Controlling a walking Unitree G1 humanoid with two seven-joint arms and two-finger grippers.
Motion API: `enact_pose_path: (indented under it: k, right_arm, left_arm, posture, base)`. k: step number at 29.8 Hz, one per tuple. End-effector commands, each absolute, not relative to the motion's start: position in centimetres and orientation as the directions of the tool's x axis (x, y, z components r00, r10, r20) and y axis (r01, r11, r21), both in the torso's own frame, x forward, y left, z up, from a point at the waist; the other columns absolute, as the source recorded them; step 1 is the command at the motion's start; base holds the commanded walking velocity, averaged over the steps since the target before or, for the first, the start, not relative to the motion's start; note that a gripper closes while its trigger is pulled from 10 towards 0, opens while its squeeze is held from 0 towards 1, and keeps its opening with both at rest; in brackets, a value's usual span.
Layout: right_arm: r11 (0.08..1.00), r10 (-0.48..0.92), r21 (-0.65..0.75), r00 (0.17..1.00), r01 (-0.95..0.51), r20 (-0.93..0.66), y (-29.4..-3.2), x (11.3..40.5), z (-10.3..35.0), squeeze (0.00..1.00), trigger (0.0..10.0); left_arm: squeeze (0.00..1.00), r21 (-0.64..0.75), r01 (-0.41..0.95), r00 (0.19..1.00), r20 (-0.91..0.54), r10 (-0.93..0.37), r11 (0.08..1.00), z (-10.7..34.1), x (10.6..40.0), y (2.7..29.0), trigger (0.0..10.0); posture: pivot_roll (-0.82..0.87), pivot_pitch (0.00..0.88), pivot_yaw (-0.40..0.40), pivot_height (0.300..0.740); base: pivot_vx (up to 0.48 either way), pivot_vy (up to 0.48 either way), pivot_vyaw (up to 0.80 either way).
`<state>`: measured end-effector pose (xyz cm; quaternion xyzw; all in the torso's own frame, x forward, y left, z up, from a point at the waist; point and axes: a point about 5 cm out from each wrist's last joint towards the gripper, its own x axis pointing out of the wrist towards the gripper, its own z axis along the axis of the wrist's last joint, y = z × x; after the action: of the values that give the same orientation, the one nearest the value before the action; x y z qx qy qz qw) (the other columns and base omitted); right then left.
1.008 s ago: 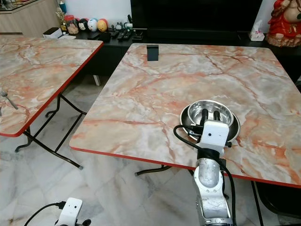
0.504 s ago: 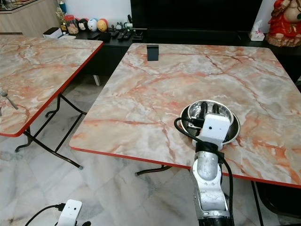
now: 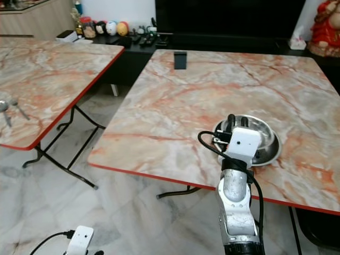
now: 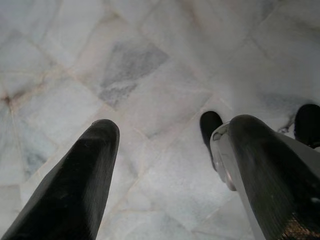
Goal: Setting the table
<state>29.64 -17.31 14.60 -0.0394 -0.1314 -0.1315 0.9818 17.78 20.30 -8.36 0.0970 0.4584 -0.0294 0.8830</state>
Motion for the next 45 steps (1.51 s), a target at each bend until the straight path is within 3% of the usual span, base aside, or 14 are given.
enact_pose_path:
  k: [1,9,29,45]
  right_arm:
    - [0.961,-0.243,-0.062,0.931,0.27,0.273,-17.5,29.7,14.9,0.0,10.0]
    - [0.959,-0.252,-0.065,0.932,0.277,0.26,-17.9,29.4,14.7,0.0,10.0]
    - [0.946,-0.289,-0.081,0.93,0.314,0.227,-20.3,29.9,14.1,0.0,10.0]
    - [0.906,-0.384,-0.116,0.905,0.408,0.181,-23.7,29.4,12.4,0.0,10.0]
  left_arm:
    - [0.0,0.147,0.124,0.576,-0.816,0.049,0.981,-8.3,17.8,20.7,10.0]
    - [0.0,0.141,0.069,0.581,-0.81,0.075,0.988,-8.2,18.1,20.8,10.0]
    - [0.0,0.132,0.074,0.587,-0.807,0.063,0.989,-8.1,18.4,20.6,10.0]
    - [0.0,0.132,0.079,0.586,-0.808,0.061,0.988,-8.1,18.4,20.6,10.0]
  posture:
    - [-0.04,0.0,0.044,0.731]
    - [-0.04,0.0,0.047,0.731]
    - [-0.04,0.0,0.043,0.731]
    - [-0.04,0.0,0.04,0.731]
  base:
    - [0.0,0.285,0.0]
    - [0.0,0.288,0.0]
    - [0.0,0.287,0.0]
    - [0.0,0.289,0.0]
